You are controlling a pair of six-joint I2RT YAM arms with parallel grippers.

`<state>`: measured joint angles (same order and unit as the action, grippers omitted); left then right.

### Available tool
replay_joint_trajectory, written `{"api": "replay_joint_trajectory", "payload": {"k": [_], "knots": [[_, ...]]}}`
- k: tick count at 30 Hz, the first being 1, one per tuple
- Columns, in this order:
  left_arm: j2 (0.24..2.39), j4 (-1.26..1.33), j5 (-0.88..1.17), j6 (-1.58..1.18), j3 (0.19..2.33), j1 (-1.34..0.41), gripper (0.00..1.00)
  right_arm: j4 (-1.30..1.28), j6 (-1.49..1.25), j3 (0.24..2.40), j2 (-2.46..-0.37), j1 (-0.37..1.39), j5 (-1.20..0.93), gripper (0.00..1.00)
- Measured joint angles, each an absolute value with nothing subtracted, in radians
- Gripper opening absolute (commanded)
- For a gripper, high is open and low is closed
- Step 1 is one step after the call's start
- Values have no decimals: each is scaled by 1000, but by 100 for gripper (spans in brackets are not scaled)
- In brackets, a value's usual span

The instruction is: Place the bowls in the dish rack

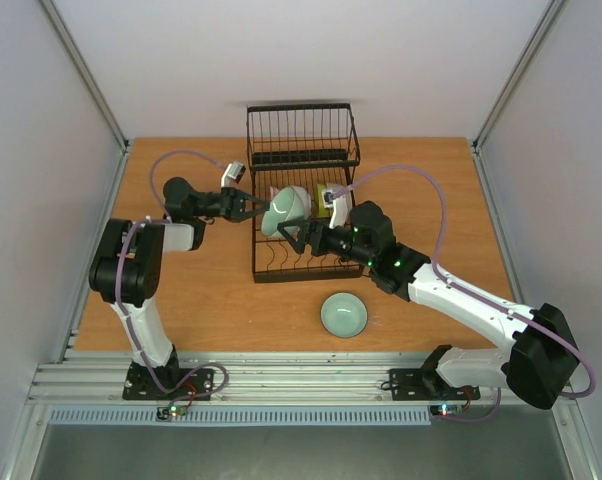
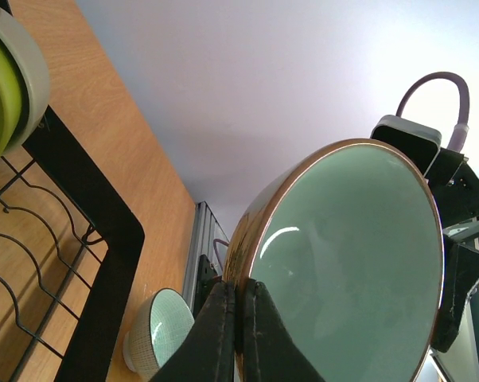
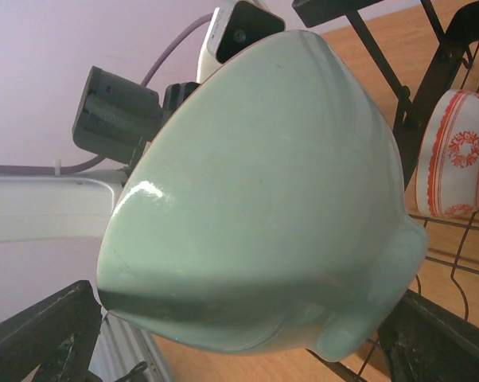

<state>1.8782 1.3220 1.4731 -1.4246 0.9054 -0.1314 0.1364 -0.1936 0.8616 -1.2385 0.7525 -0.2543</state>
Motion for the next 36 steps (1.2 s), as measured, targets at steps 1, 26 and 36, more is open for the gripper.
{"api": "replay_joint_trajectory", "payload": {"k": [1, 26, 36], "knots": [[1880, 1322, 1474, -1425, 905, -131, 0, 134, -193, 862, -1238, 752, -254, 95], [1858, 1328, 1458, -1382, 884, -125, 1, 163, -205, 899, -1299, 755, -245, 77], [1835, 1329, 1438, -1354, 867, -113, 0, 176, -221, 899, -1299, 756, -238, 1]]}}
